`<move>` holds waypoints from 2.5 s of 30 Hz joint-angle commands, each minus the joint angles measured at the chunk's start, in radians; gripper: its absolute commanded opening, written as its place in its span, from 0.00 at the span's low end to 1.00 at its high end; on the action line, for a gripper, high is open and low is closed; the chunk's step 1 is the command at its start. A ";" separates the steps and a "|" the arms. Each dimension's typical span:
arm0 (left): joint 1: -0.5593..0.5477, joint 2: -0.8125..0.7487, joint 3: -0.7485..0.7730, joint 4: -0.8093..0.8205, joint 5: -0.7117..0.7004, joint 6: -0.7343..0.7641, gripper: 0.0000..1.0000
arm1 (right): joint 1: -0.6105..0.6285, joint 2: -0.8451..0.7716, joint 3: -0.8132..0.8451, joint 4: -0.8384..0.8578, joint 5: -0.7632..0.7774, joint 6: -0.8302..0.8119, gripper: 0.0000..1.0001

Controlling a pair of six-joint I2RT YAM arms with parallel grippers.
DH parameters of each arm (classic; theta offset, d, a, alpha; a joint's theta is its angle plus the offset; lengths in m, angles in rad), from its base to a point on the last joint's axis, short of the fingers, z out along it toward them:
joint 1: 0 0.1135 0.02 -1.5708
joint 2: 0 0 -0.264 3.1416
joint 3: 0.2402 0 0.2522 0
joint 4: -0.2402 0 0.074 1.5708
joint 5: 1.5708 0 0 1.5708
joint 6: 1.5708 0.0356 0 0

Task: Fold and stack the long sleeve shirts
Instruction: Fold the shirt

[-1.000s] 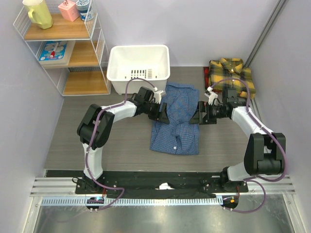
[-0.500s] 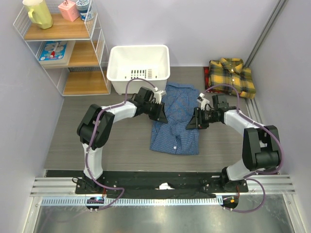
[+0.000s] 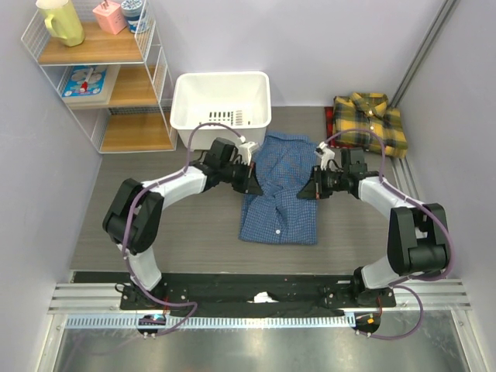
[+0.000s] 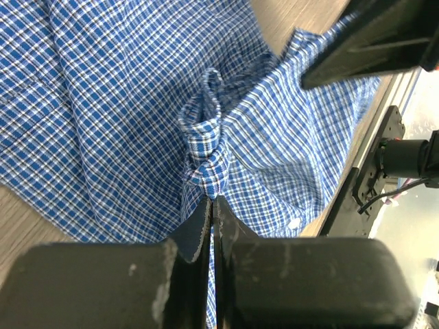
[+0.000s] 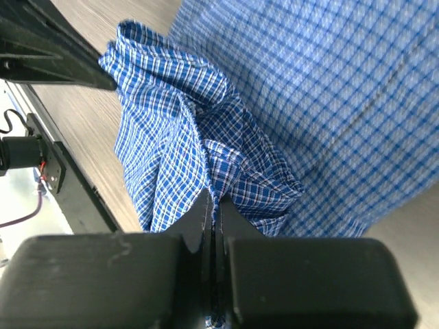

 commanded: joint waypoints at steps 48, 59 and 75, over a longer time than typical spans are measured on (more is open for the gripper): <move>0.083 0.223 0.282 -0.077 -0.038 0.217 0.01 | -0.069 0.263 0.155 0.352 0.021 -0.112 0.01; 0.094 0.272 0.311 -0.135 -0.082 0.179 0.26 | -0.078 0.327 0.272 0.087 0.066 -0.112 0.53; 0.066 0.057 0.142 -0.135 -0.026 0.075 0.57 | -0.149 0.018 0.157 -0.247 -0.042 0.082 0.80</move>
